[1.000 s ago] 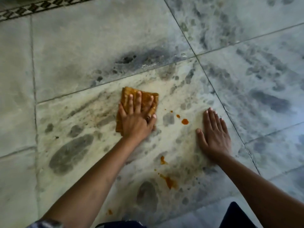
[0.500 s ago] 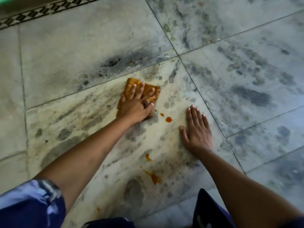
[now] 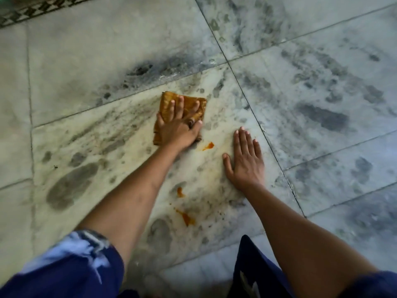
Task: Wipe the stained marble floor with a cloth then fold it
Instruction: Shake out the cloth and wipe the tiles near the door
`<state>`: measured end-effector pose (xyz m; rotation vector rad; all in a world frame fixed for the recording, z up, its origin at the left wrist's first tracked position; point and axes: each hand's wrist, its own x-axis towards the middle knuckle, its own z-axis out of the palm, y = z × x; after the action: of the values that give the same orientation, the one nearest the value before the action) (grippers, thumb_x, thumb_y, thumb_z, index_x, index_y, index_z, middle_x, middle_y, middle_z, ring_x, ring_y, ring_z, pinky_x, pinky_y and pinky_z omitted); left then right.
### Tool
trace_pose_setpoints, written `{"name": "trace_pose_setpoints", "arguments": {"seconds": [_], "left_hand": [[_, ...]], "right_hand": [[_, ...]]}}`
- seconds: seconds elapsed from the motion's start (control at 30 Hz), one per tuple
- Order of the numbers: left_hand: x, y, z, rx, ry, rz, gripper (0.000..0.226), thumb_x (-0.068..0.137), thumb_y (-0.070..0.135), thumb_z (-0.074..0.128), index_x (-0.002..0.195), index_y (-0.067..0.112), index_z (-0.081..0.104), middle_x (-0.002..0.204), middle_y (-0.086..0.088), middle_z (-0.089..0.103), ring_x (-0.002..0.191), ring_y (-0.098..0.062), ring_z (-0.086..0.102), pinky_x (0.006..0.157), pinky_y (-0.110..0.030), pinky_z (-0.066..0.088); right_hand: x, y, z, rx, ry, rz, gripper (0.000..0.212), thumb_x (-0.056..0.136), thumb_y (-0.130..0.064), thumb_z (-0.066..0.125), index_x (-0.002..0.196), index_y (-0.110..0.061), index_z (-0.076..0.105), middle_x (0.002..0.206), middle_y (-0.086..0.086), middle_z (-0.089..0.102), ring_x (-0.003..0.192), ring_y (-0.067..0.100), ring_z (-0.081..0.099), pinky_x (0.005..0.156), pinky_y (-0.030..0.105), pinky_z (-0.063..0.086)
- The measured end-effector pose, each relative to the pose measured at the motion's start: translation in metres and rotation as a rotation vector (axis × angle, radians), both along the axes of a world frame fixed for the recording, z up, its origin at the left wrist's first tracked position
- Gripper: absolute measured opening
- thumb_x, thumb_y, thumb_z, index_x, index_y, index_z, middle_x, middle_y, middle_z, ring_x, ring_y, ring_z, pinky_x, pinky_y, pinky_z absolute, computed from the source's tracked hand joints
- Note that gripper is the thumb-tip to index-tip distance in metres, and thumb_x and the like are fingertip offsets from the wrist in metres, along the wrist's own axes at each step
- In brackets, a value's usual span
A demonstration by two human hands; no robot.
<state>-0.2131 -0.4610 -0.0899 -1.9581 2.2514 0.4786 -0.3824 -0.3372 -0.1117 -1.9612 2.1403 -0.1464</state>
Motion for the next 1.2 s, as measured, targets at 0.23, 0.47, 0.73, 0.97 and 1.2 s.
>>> {"name": "trace_pose_setpoints", "arguments": {"seconds": [0.23, 0.47, 0.73, 0.97, 1.2], "left_hand": [[0.036, 0.093, -0.002, -0.099, 0.041, -0.398, 0.056, 0.086, 0.068, 0.016, 0.136, 0.062, -0.007, 0.155, 0.017, -0.016, 0.144, -0.011, -0.012, 0.112, -0.051, 0.002], [0.012, 0.018, 0.005, 0.028, -0.011, -0.070, 0.060, 0.088, 0.069, 0.023, 0.142, 0.054, -0.002, 0.157, 0.010, -0.016, 0.145, -0.019, -0.014, 0.112, -0.055, -0.006], [-0.010, 0.112, -0.009, -0.100, 0.032, -0.399, 0.055, 0.089, 0.066, 0.012, 0.140, 0.056, -0.006, 0.157, 0.011, -0.011, 0.145, -0.017, -0.011, 0.111, -0.051, -0.009], [0.033, 0.029, 0.000, 0.003, -0.041, -0.094, 0.053, 0.091, 0.065, 0.014, 0.139, 0.058, -0.007, 0.155, 0.016, -0.017, 0.145, -0.016, -0.011, 0.113, -0.053, -0.004], [-0.037, 0.073, 0.000, -0.006, 0.013, -0.211, 0.058, 0.094, 0.055, 0.027, 0.141, 0.052, -0.005, 0.156, 0.013, -0.015, 0.145, -0.015, -0.012, 0.112, -0.054, -0.007]], "right_hand": [[-0.008, 0.004, 0.008, 0.020, -0.002, 0.009, 0.070, 0.094, -0.047, 0.020, 0.149, -0.011, -0.003, 0.158, 0.008, -0.005, 0.146, 0.018, -0.007, 0.116, 0.031, -0.013], [-0.035, 0.026, 0.001, 0.028, 0.020, 0.041, 0.075, 0.088, -0.056, 0.007, 0.148, -0.012, -0.003, 0.158, 0.006, -0.003, 0.146, 0.017, -0.005, 0.117, 0.031, -0.010], [-0.035, 0.024, 0.002, 0.000, 0.003, 0.046, 0.075, 0.089, -0.054, 0.012, 0.149, -0.011, 0.002, 0.158, 0.006, -0.001, 0.144, 0.015, -0.009, 0.117, 0.032, -0.010], [-0.034, 0.025, -0.002, -0.024, -0.018, 0.032, 0.075, 0.089, -0.053, 0.015, 0.149, -0.010, 0.005, 0.158, 0.007, 0.002, 0.143, 0.014, -0.007, 0.117, 0.031, -0.009], [-0.035, 0.025, 0.003, 0.004, 0.004, 0.043, 0.076, 0.088, -0.055, 0.011, 0.149, -0.011, 0.004, 0.158, 0.007, 0.001, 0.143, 0.014, -0.009, 0.117, 0.030, -0.011]]}}
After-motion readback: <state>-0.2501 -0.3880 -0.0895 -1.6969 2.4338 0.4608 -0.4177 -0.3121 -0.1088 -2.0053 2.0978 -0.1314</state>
